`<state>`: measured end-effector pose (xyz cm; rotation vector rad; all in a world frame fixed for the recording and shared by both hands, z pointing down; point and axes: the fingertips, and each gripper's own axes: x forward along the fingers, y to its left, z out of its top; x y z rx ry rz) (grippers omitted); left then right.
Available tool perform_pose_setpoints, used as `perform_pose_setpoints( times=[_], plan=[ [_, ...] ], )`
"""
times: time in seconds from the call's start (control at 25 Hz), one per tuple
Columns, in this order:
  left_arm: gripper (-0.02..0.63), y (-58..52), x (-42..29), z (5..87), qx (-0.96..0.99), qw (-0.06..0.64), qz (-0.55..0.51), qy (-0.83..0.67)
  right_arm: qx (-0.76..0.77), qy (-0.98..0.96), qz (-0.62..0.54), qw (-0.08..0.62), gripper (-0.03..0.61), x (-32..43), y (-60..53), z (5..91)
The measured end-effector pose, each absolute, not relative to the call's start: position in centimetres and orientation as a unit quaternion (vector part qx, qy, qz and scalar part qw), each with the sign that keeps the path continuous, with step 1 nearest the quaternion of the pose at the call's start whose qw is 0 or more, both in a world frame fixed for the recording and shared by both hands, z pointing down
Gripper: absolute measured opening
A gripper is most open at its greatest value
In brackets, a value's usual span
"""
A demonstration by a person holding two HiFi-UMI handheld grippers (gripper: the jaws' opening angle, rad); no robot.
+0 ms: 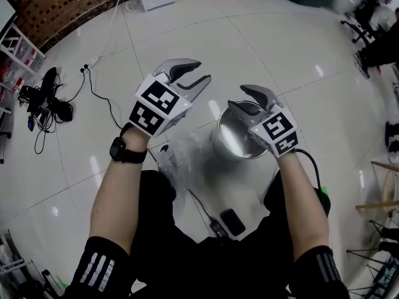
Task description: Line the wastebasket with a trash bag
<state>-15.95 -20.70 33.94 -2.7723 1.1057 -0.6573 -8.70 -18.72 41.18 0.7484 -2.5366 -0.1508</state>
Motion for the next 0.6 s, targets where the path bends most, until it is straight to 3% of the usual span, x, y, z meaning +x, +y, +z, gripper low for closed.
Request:
perform_pose_setpoints(
  times=[0.32,0.6],
  plan=[
    [0.141,-20.5,-19.3,33.1,-0.898,0.037,-0.203,0.389,0.174,-0.941,-0.002,0.29,0.253,-19.2,-16.3,49.1],
    [0.141,-20.3,-21.7,33.6,-0.892,0.033,-0.206,0.4,0.093,-0.922,0.018,0.375,0.281,-25.3,-11.9,58.4]
  ],
)
